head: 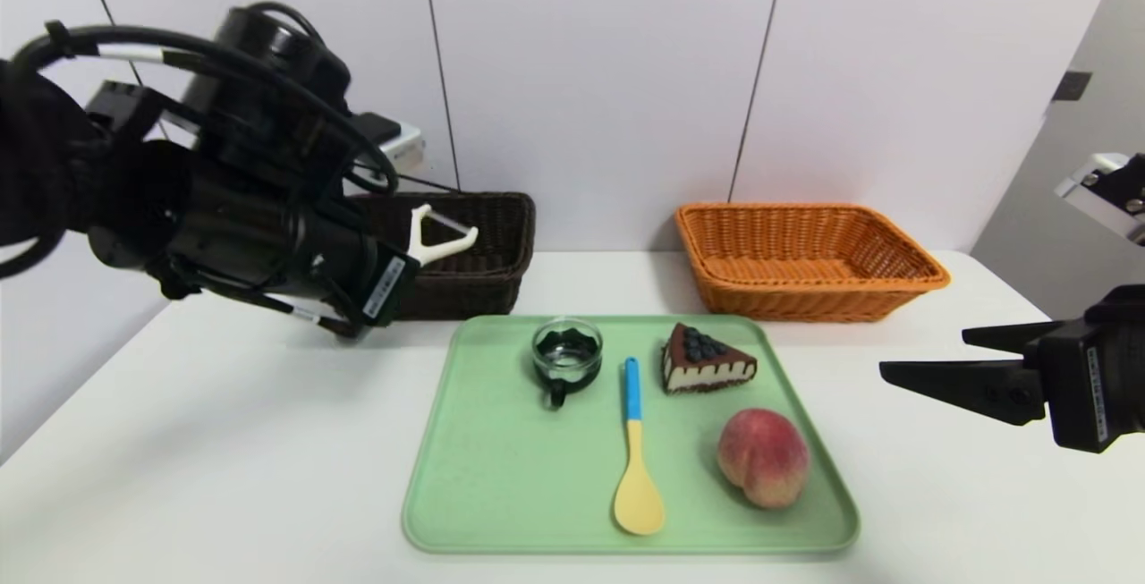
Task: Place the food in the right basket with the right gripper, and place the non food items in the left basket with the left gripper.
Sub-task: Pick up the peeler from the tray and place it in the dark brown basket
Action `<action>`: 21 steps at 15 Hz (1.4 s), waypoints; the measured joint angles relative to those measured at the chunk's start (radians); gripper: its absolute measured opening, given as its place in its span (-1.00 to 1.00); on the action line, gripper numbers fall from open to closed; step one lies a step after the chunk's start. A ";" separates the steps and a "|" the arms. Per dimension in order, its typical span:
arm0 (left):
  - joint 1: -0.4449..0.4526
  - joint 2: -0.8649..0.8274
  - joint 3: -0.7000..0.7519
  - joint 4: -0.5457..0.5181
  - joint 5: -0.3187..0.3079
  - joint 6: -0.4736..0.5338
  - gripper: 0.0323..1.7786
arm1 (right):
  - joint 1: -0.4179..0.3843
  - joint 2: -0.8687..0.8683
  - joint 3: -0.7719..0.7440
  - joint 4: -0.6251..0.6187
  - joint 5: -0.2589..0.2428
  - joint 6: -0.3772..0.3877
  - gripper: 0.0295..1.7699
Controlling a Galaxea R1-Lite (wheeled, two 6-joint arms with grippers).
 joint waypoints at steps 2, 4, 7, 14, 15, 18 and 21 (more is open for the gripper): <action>0.062 0.023 -0.102 -0.003 -0.059 0.090 -0.75 | 0.001 0.000 0.000 0.000 0.000 -0.002 0.92; 0.118 0.072 -0.203 -0.004 -0.112 0.195 -0.75 | 0.001 -0.001 0.000 0.001 0.000 -0.003 0.92; 0.172 0.165 -0.312 -0.005 -0.131 0.313 -0.75 | 0.001 -0.005 0.002 0.001 0.001 -0.005 0.92; 0.243 0.394 -0.506 -0.002 -0.133 0.524 -0.75 | 0.001 -0.020 0.008 0.005 0.000 -0.004 0.92; 0.251 0.410 -0.517 -0.003 -0.132 0.584 -0.75 | 0.001 -0.022 0.013 0.004 0.000 -0.004 0.92; 0.265 0.444 -0.529 0.001 -0.130 0.759 -0.75 | 0.001 -0.026 0.030 0.002 0.000 -0.004 0.92; 0.270 0.466 -0.531 -0.009 -0.122 0.889 -0.75 | 0.001 -0.027 0.043 -0.001 0.000 -0.004 0.92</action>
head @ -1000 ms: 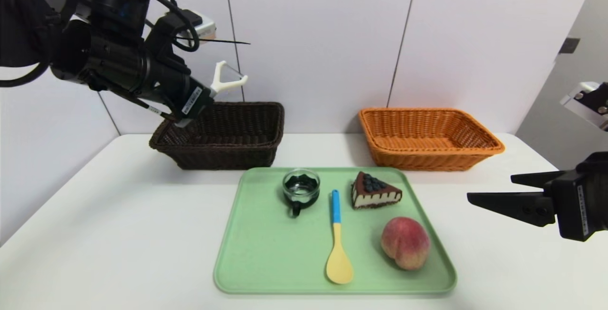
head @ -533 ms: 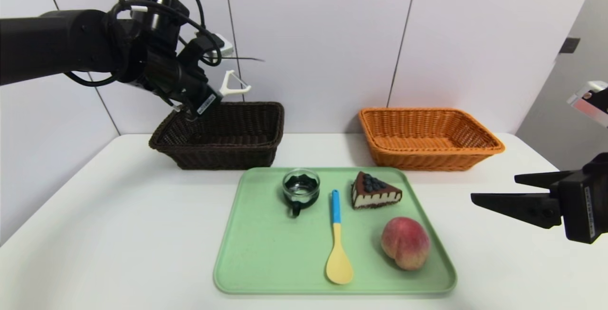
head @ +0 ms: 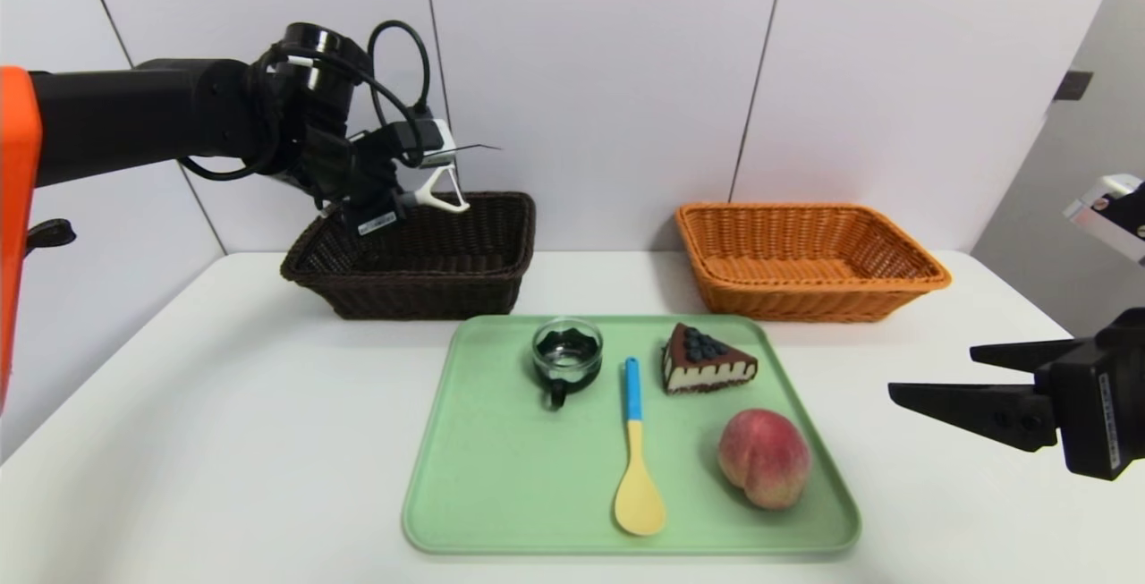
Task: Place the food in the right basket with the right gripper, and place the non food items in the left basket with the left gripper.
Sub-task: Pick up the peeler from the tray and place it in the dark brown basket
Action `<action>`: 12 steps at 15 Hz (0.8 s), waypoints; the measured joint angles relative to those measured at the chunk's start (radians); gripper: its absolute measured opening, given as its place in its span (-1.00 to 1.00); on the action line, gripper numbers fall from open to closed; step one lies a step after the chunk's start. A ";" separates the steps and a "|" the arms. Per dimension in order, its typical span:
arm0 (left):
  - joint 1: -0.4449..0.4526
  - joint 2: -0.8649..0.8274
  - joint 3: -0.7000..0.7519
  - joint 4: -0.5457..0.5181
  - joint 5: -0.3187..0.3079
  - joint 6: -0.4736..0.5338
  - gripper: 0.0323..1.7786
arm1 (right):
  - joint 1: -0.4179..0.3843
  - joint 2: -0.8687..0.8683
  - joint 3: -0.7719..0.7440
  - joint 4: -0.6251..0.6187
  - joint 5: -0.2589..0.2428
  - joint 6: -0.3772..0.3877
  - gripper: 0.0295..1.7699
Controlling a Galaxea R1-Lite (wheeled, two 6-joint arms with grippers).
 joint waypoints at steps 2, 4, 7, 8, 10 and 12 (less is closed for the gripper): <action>0.000 0.020 0.000 -0.022 0.025 0.028 -0.75 | 0.000 0.000 0.003 0.001 -0.001 0.001 0.92; -0.001 0.041 0.000 -0.057 0.032 0.031 -0.75 | 0.000 -0.002 0.007 0.000 0.000 0.001 0.92; -0.001 0.067 0.000 -0.063 0.036 0.030 -0.75 | 0.000 -0.002 0.014 0.000 0.000 0.002 0.92; -0.001 0.073 0.000 -0.063 0.036 0.030 -0.75 | 0.000 -0.002 0.016 0.000 0.000 0.002 0.92; -0.001 0.081 0.000 -0.060 0.034 0.028 -0.75 | 0.000 -0.002 0.018 0.001 0.000 0.003 0.92; -0.001 0.084 0.001 -0.060 0.032 0.025 -0.43 | 0.000 -0.006 0.022 0.001 0.000 0.002 0.92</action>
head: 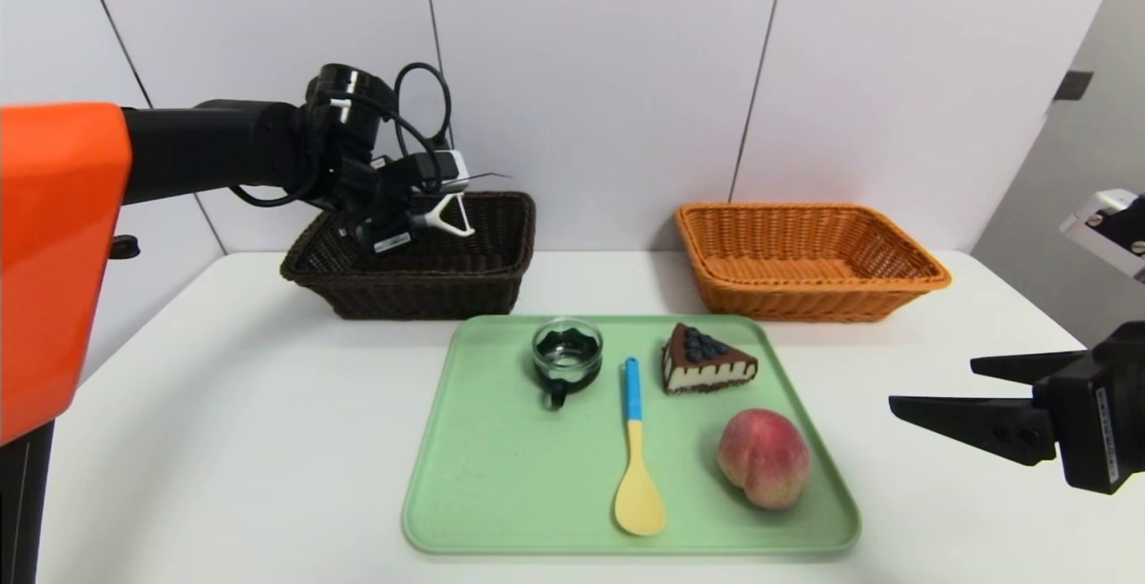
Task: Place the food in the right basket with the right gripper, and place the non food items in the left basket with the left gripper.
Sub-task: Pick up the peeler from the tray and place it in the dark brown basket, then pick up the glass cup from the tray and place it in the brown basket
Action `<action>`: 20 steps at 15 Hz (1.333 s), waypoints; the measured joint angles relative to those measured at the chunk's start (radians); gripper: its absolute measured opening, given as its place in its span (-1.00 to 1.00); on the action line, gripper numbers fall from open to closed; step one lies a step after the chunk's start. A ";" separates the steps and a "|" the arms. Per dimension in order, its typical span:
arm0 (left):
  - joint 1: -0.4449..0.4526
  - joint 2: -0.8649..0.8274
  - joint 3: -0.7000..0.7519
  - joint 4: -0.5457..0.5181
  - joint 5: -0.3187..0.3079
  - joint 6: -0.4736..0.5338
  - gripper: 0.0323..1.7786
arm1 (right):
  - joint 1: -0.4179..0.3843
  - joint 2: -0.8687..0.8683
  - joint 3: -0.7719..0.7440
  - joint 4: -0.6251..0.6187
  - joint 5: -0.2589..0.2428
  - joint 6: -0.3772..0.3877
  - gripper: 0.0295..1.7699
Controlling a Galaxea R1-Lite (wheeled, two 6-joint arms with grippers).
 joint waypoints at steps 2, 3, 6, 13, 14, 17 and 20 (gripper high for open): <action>-0.001 0.000 0.000 -0.001 0.001 -0.004 -0.13 | 0.000 -0.002 0.002 -0.001 0.000 0.001 0.92; -0.001 -0.002 0.000 0.001 0.002 -0.007 0.00 | 0.000 -0.003 0.002 0.000 0.000 0.000 0.92; -0.001 -0.016 -0.001 0.002 0.002 -0.067 0.30 | 0.000 -0.006 0.003 0.000 0.000 0.000 0.92; -0.058 -0.138 -0.006 0.049 0.000 -0.516 0.66 | 0.000 -0.026 0.010 0.001 0.000 0.001 0.92; -0.090 -0.165 -0.005 0.089 0.000 -0.594 0.69 | 0.000 -0.028 0.010 0.001 0.000 0.001 0.92; -0.198 -0.235 -0.001 0.229 0.011 -0.796 0.76 | 0.000 -0.037 0.019 0.000 0.001 0.001 0.92; -0.337 -0.273 0.002 0.334 0.107 -1.017 0.81 | 0.000 -0.046 0.036 -0.001 0.001 0.018 0.92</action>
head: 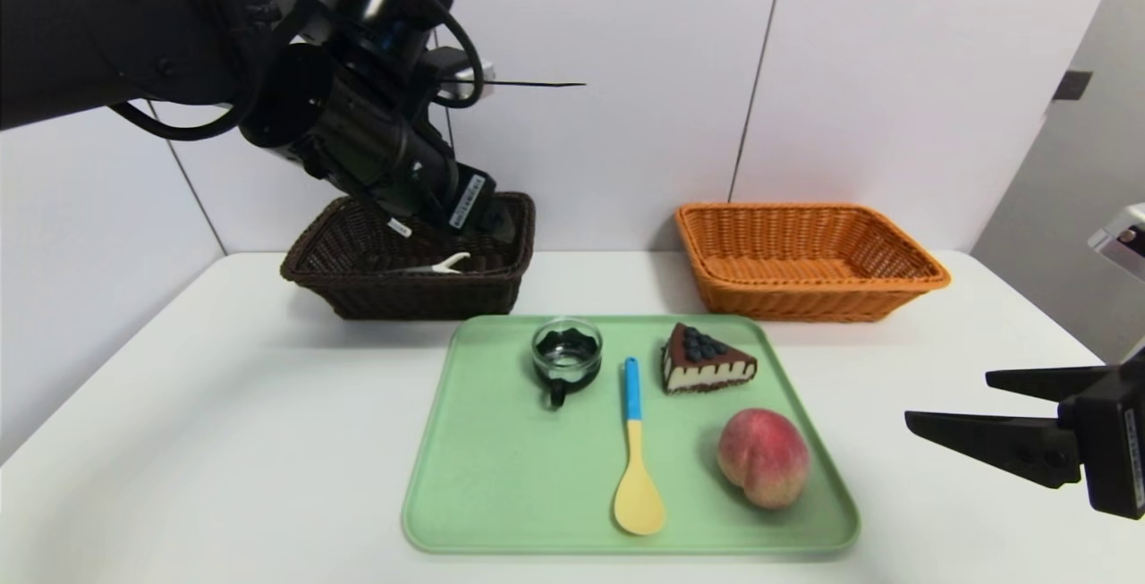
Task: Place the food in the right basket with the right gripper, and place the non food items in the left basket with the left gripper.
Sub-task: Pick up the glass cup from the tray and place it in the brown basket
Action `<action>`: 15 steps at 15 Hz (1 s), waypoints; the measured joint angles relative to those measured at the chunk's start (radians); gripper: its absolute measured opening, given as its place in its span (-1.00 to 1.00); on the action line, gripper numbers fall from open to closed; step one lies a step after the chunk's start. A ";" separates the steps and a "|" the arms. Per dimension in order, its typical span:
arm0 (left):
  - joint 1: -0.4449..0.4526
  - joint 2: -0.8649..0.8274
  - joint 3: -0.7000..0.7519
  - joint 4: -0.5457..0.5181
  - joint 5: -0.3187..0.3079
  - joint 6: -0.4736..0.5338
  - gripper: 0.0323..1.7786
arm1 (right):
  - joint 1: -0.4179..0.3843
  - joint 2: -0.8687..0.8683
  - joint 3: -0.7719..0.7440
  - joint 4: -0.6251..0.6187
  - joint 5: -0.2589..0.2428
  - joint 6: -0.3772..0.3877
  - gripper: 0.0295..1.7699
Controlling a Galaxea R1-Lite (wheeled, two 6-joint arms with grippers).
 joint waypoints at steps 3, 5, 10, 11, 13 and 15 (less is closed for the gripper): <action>-0.114 0.021 0.001 0.076 0.180 -0.229 0.84 | 0.000 -0.009 0.004 -0.001 0.001 0.016 0.92; -0.162 0.050 0.001 0.112 0.224 -0.360 0.86 | 0.000 -0.012 0.006 -0.001 0.002 0.017 0.92; -0.230 0.111 0.002 0.172 0.222 -0.588 0.88 | 0.000 -0.015 0.011 -0.001 0.002 0.017 0.92; -0.235 0.123 0.002 0.173 0.221 -0.613 0.88 | 0.000 -0.015 0.011 -0.001 0.002 0.017 0.92; -0.244 0.148 0.002 0.173 0.219 -0.654 0.89 | 0.001 -0.016 0.011 -0.001 0.004 0.016 0.92; -0.253 0.175 0.003 0.169 0.216 -0.679 0.90 | 0.001 -0.016 0.011 -0.001 0.013 0.016 0.92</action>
